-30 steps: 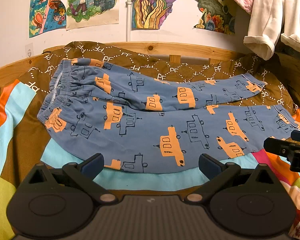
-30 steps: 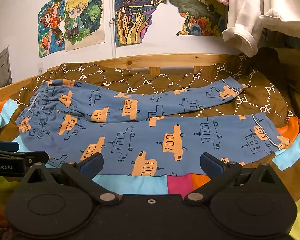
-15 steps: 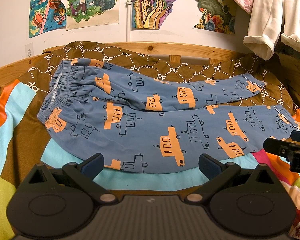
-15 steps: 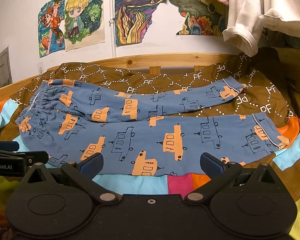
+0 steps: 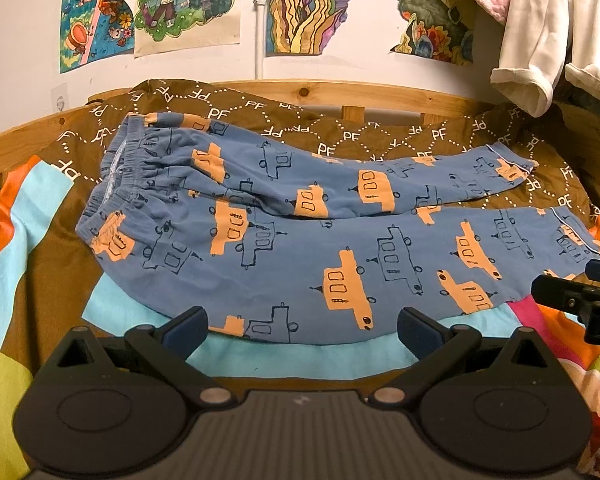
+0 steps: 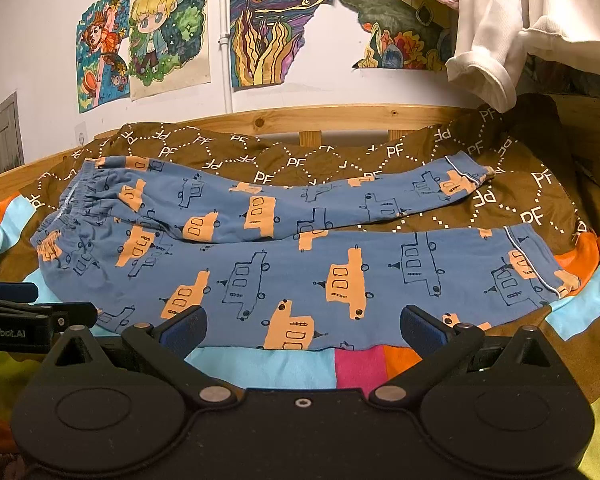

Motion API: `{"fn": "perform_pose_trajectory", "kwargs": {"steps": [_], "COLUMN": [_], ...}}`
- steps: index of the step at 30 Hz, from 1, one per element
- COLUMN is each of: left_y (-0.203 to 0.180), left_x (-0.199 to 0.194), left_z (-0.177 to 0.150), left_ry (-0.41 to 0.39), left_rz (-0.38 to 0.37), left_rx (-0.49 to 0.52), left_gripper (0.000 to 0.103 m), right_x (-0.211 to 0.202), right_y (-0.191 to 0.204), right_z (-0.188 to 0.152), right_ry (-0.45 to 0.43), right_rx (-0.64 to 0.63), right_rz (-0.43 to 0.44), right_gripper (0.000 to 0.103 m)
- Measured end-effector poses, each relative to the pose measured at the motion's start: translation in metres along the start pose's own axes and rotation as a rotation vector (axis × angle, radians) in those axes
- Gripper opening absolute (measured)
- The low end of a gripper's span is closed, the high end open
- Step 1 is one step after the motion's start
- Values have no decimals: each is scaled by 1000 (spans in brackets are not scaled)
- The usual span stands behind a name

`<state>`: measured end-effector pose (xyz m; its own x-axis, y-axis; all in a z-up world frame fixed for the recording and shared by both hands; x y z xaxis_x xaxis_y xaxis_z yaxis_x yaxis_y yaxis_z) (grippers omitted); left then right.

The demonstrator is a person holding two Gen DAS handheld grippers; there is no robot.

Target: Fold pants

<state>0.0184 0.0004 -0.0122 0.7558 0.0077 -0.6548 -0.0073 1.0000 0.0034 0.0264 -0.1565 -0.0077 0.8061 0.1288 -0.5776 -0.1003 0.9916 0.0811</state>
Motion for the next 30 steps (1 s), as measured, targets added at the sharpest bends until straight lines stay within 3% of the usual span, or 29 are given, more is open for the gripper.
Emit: {"fn": "perform_pose_trajectory", "kwargs": {"steps": [4,9,17,25,30], "left_y": [0,8,40,88,118], "left_x": [6,12,31,95,148], "left_z": [4,31,136,237,262], "left_ry": [8,-17,-30,41,80], "left_rz": [17,43,124,211,213], "left_rx": [-11,15,151,250,265], "left_gripper": [103,103,103,103,103], "right_x": [2,11,37,131,211], "right_y": [-1,-8,-33,-44,-44], "right_z": [1,13,81,161,207], "right_ry": [2,15,82,205,292], "right_rx": [0,12,-145,-307,-355], "right_rz": [-3,33,121,216,276], "right_gripper": [102,102,102,102,102]}}
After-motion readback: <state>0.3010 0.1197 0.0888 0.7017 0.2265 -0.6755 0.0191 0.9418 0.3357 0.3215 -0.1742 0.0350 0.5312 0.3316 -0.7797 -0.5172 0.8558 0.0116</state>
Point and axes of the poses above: each gripper's, at about its wrist camera, not at the fingertips, and x roughly the way its jaws point, y to its left, z to its top, the point moved 2 cm from there along x, roughly the way its jaws point, and after that the axes turned 9 degrees about y, right-handed, at the moved point
